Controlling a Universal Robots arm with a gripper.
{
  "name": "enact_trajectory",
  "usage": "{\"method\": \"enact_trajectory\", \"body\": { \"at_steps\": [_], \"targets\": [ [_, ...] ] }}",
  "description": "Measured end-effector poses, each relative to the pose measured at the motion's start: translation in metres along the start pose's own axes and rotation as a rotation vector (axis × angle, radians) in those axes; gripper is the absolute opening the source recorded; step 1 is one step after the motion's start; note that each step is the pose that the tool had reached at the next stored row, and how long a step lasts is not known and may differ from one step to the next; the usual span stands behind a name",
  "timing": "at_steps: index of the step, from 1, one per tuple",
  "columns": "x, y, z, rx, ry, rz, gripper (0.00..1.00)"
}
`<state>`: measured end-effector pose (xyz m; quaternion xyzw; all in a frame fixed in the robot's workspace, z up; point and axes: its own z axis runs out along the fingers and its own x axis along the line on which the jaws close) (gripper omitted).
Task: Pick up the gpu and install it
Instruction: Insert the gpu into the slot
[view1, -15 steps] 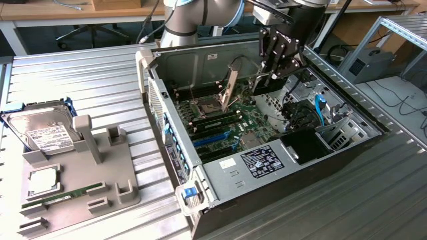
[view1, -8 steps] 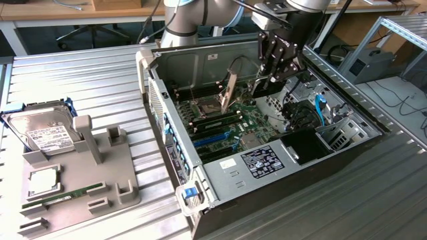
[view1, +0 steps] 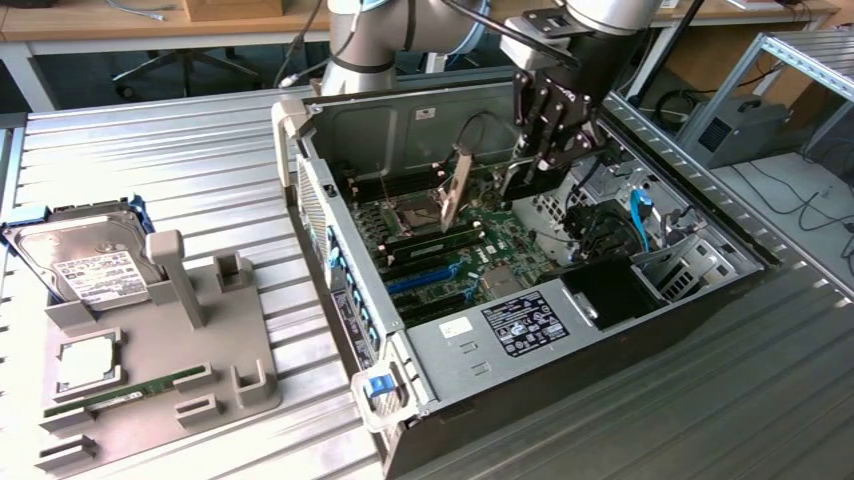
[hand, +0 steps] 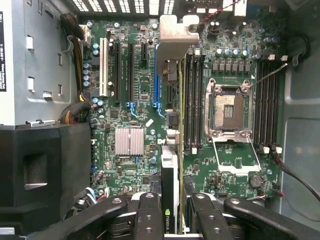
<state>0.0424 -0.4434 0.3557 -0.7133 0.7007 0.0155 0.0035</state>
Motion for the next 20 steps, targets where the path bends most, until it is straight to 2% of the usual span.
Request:
{"method": "enact_trajectory", "body": {
  "at_steps": [20],
  "targets": [
    [0.001, 0.0013, 0.0276, 0.0000, 0.0000, 0.000, 0.27]
  ]
}}
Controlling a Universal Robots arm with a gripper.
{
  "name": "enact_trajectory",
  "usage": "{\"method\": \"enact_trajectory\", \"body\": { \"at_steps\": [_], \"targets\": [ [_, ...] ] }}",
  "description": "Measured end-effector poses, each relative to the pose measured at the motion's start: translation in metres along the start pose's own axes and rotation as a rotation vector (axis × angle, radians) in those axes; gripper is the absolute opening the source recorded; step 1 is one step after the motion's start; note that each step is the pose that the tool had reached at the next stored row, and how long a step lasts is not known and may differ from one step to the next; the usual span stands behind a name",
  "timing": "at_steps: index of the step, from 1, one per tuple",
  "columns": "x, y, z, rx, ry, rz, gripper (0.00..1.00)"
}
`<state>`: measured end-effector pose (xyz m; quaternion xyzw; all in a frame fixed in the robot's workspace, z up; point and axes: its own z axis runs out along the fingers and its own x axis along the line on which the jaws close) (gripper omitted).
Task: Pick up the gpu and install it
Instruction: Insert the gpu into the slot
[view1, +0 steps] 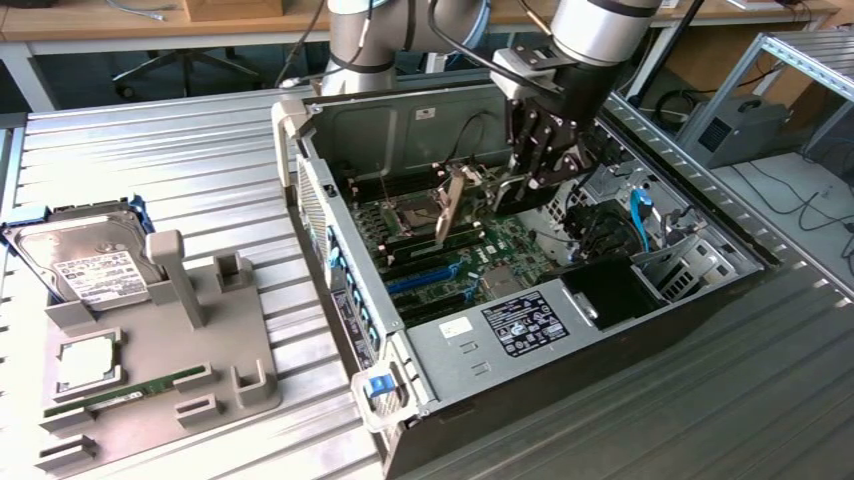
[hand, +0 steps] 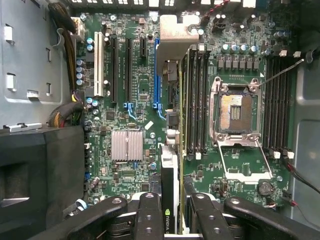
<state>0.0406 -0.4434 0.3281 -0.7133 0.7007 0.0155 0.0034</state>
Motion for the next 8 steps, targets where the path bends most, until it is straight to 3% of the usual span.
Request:
{"method": "enact_trajectory", "body": {
  "at_steps": [8],
  "targets": [
    [0.0001, 0.0003, 0.0038, -0.0001, 0.0002, 0.000, 0.27]
  ]
}}
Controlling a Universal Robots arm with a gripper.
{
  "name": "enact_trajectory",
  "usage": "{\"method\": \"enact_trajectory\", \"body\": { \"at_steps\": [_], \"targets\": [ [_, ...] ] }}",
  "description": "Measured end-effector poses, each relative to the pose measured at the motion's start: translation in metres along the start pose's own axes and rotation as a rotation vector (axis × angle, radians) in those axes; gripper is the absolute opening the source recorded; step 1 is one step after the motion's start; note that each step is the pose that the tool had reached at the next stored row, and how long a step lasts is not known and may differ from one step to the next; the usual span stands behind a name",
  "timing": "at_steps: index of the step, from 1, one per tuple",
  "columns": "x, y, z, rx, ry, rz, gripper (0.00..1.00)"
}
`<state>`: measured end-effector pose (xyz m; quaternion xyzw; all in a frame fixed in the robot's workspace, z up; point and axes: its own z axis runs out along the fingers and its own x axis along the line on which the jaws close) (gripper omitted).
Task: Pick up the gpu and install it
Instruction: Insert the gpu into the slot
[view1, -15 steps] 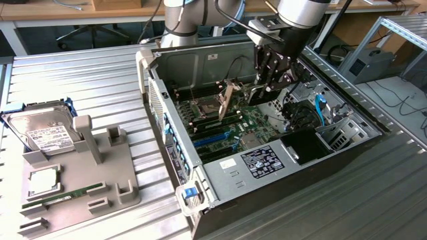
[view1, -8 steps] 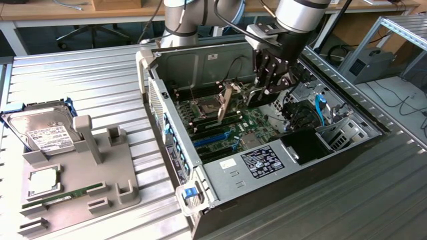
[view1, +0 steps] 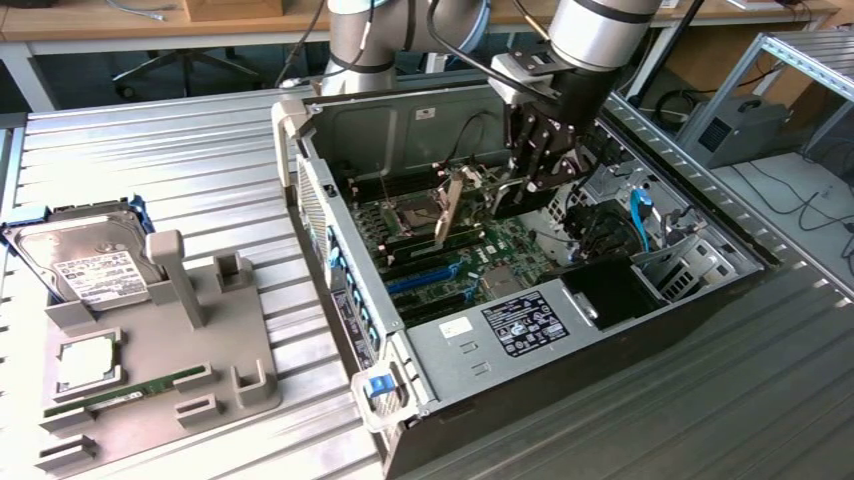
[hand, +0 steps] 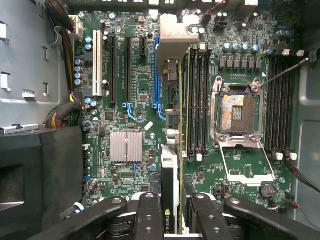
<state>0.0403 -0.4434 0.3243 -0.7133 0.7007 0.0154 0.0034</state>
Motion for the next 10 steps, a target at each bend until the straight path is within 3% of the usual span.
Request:
{"method": "enact_trajectory", "body": {
  "at_steps": [2, 7, 10],
  "targets": [
    [0.000, 0.0005, 0.0001, 0.0001, -0.0002, 0.000, 0.27],
    [0.000, 0.0148, 0.0004, 0.0049, 0.0000, 0.000, 0.27],
    [0.000, 0.0191, 0.0005, 0.0054, -0.0001, 0.000, 0.27]
  ]
}}
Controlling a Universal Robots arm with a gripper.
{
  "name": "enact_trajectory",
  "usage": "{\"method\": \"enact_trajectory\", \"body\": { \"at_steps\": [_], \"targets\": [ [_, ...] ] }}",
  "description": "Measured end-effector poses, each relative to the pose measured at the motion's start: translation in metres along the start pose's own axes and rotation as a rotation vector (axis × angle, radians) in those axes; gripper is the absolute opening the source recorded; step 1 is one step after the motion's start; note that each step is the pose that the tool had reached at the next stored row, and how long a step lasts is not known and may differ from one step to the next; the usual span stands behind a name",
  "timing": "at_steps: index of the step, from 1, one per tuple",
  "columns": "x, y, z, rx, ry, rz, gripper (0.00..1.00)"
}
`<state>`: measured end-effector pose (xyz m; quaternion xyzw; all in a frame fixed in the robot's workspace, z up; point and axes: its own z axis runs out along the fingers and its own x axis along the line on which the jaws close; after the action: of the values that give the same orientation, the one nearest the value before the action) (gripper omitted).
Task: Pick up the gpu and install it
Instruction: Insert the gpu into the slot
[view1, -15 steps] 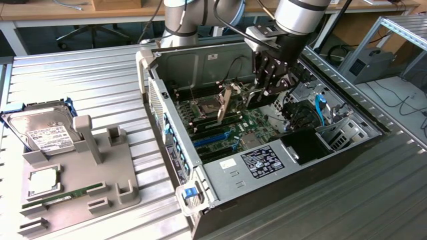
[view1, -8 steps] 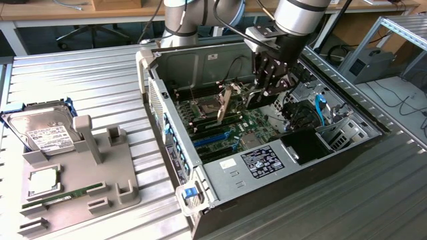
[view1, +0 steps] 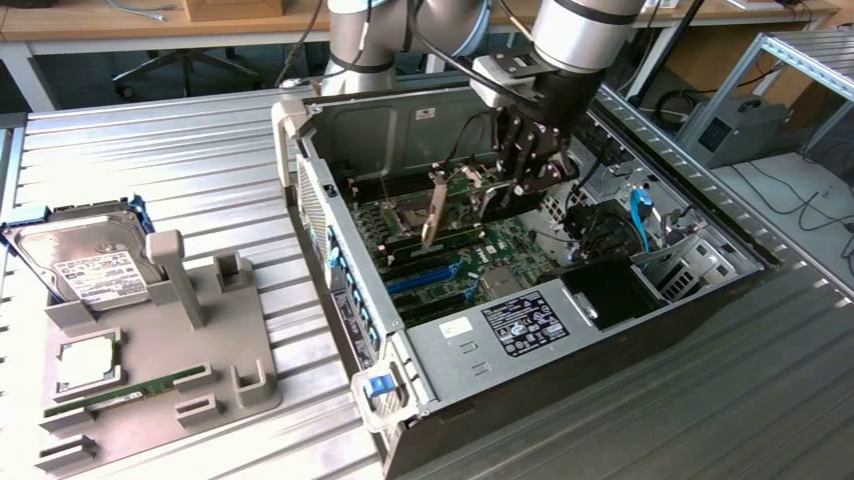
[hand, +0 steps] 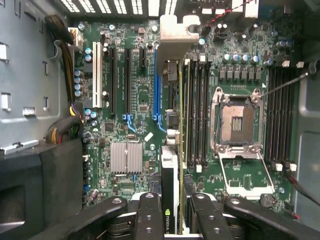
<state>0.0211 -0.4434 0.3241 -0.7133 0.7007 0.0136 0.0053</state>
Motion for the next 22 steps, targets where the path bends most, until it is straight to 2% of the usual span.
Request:
{"method": "enact_trajectory", "body": {
  "at_steps": [5, 11, 22],
  "targets": [
    [0.000, 0.0025, 0.0001, 0.0000, 0.0000, 0.000, 0.27],
    [0.000, 0.0098, 0.0005, 0.0003, 0.0001, 0.009, 0.27],
    [0.002, 0.0132, 0.0012, 0.0012, -0.0004, 0.037, 0.27]
  ]
}}
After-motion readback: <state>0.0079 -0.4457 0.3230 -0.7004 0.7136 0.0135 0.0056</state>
